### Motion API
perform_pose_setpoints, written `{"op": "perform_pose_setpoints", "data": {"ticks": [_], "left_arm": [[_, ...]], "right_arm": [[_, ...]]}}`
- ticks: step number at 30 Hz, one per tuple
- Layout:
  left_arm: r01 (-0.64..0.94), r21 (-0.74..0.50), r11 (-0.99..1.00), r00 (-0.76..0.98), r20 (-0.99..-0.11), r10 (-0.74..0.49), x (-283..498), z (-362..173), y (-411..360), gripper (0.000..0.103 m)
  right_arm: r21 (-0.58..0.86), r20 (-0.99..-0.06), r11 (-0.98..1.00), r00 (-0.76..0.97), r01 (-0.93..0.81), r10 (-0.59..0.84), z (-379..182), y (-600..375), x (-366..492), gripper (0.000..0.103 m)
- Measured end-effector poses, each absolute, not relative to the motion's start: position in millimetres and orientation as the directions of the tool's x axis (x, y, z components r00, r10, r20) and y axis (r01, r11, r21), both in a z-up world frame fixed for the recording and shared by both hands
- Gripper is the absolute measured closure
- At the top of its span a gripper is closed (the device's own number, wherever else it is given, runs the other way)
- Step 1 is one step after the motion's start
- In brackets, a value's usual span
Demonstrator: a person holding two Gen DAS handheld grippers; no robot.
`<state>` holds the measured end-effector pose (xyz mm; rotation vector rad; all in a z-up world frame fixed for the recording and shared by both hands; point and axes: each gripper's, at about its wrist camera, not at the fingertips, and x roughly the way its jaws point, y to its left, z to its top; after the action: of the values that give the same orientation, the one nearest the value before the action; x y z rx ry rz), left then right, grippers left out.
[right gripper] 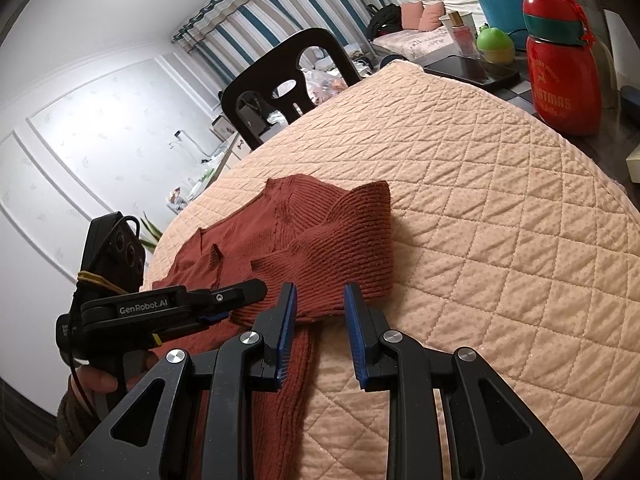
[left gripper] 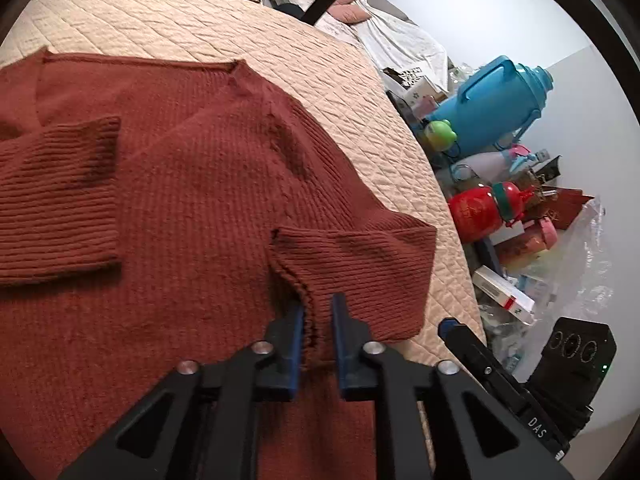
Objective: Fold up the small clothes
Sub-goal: 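Lay the folded sleeve on the sweater and open the right gripper, then grasp the sweater front edge with the left gripper near the folded sleeve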
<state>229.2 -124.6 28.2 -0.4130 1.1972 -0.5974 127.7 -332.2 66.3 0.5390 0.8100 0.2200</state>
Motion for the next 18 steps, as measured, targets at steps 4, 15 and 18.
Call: {"op": "perform_pose_setpoints", "data": {"ticks": [4,15,18], "left_arm": [[0.237,-0.547,0.803,0.261,-0.761,-0.595,227.3,30.8,-128.4,0.091],[0.322,-0.461,0.827,0.300,-0.779,-0.551,221.2,43.1,-145.6,0.091],[0.305,-0.453,0.838,0.292,-0.793,-0.535,224.1,37.3,-146.0,0.090]], "right_arm": [[0.538,-0.629,0.843,0.675,0.020,0.385,64.6,-332.0,128.5,0.078],[0.552,-0.622,0.833,0.677,0.022,0.394,61.4,-334.1,127.8,0.078],[0.553,-0.621,0.833,0.678,0.023,0.393,61.0,-334.7,126.7,0.078]]}}
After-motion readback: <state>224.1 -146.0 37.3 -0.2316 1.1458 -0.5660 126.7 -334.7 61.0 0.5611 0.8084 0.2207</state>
